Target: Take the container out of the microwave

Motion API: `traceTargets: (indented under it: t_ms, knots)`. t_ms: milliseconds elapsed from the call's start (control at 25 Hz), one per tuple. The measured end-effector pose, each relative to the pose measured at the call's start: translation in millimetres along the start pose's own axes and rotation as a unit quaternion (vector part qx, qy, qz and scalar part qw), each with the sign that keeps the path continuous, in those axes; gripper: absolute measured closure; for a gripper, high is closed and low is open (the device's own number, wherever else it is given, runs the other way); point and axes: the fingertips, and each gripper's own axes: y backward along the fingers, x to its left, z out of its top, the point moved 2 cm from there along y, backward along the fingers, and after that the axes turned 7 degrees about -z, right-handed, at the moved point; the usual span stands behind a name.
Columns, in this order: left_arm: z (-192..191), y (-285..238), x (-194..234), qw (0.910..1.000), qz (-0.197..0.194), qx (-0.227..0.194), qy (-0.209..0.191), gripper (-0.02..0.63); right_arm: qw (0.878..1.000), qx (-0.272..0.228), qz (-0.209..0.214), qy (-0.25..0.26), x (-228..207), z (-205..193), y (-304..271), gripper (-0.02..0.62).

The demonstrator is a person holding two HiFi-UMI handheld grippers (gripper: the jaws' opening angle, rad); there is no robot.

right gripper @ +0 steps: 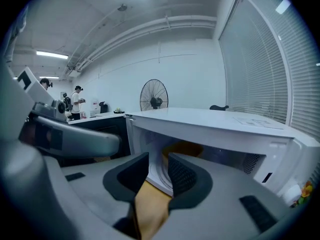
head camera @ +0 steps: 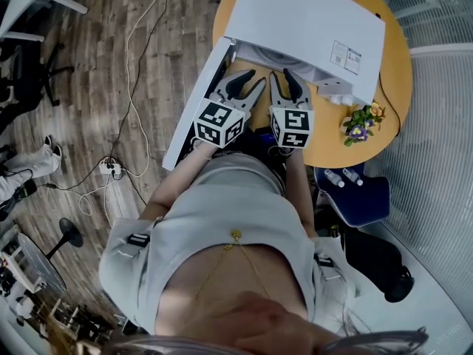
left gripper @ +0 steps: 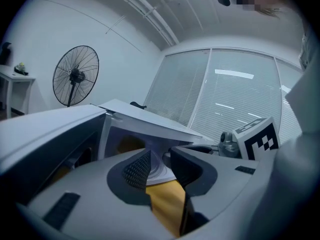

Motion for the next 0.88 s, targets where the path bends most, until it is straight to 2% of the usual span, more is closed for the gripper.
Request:
traceTargets:
  t_ms: [320,640,880]
  knots:
    - [-5,-1,3,0.9999,0.007,0.007,0.008,0.480,0.999,0.013,0.016,0.037,-1,-8,-30,0.466]
    - [-12,4,10,0.9994,0.025,0.013,0.018,0.480,0.995,0.022,0.014,0.095,-4,-13,-59,0.465]
    - [-20,8,17,0.9987,0.038,0.019,0.027,0.480,0.987,0.039,0.009,0.158,-6,-25,-80,0.463]
